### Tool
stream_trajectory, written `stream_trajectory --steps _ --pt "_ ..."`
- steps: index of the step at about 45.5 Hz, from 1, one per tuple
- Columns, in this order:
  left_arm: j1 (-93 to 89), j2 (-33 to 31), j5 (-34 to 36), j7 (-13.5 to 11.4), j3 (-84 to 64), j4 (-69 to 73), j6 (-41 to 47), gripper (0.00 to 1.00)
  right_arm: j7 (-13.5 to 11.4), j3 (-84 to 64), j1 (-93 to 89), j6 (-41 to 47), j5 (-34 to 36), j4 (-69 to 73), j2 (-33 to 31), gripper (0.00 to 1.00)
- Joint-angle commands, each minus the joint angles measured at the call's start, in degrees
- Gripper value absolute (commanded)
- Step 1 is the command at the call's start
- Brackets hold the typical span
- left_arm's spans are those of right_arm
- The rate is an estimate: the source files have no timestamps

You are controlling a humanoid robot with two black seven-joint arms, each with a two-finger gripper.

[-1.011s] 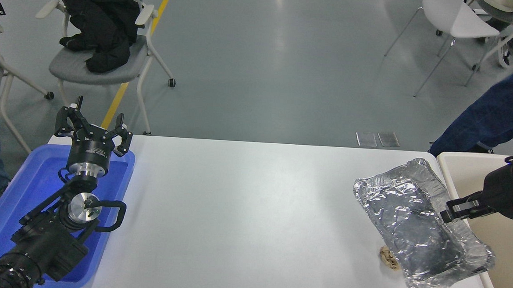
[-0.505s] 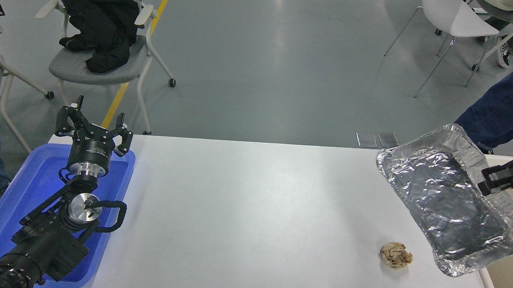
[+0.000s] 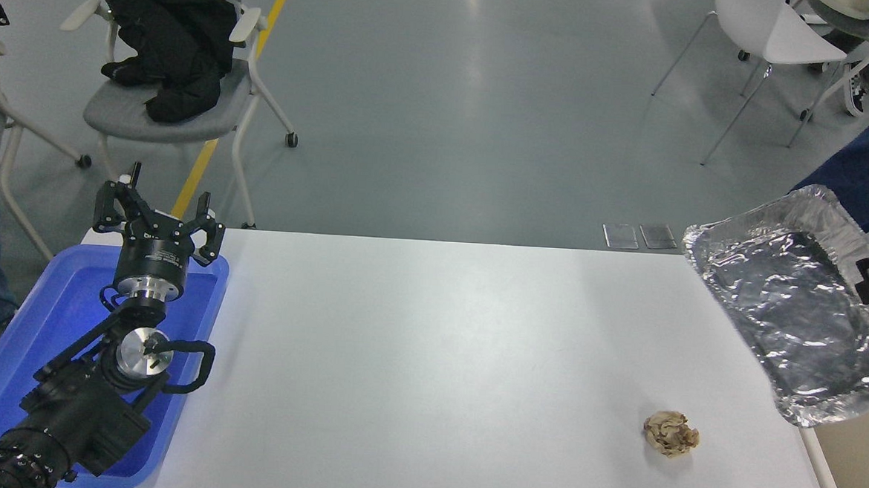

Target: Pick up foil plate and place in dustbin

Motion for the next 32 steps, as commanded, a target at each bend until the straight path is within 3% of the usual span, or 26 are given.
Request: stream_trajectory --steps 1,11,20,32 --pt "0.0 0.0 -0.1 -0.1 0.0 0.0 0.0 0.99 0.5 4.8 -15.3 -2.3 -4.4 -17.6 -7.7 0.0" --pt "0.0 0.0 -0.1 -0.1 0.0 0.0 0.0 0.99 2.1 19.6 -43.1 -9.9 -4.9 -40.3 -9.8 0.0" --pt "0.0 0.0 -0.1 -0.1 0.0 0.0 0.0 0.99 5.4 27.6 -67.4 -14.2 -1.9 -62.1 -5.2 0.0" --pt "0.0 0.0 -0.1 -0.2 0.0 0.0 0.0 0.99 4.2 31.0 -86.6 -16.9 10.8 -77.5 2.6 0.0"
